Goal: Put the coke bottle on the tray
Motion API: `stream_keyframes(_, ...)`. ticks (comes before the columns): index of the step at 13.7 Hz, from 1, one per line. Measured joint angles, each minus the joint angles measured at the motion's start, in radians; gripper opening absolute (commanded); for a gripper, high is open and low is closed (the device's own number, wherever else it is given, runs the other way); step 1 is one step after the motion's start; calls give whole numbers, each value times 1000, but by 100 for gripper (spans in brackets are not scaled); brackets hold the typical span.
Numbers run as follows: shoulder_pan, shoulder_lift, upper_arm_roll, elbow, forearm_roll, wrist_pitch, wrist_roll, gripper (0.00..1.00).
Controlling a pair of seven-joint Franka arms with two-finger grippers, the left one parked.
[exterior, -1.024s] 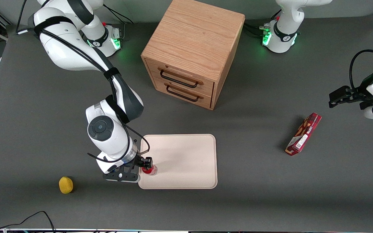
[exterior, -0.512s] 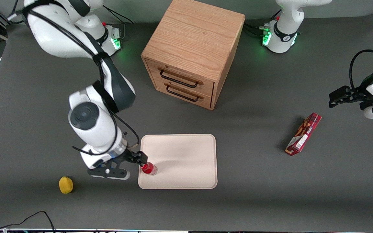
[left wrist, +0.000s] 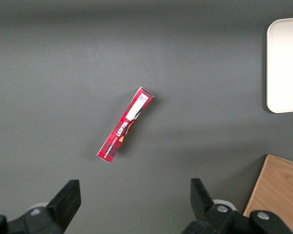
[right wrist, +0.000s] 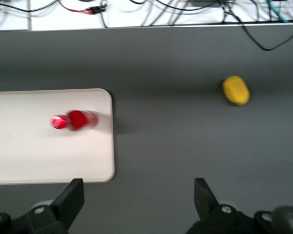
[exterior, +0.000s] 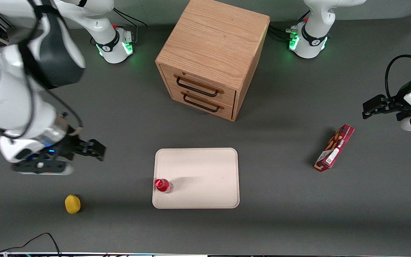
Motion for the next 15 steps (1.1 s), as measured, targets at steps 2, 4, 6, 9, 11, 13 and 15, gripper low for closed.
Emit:
stream_keyframes(2,-98,-88,14,-90,45,1,-64,100)
stream_keyframes(4,-140,-169,21,-165,65,1,-76,100)
stream_keyframes(6,-141,-221,26,-204,67,1,-76,100)
stream_keyframes(9,-141,-244,32,-231,67,1,-78,100)
stream_keyframes(11,-141,-245,32,-233,67,1,-85,100)
stream_keyframes(13,-141,-255,33,-233,67,1,-88,100)
stream_keyframes(15,-141,-260,32,-234,67,1,-88,100)
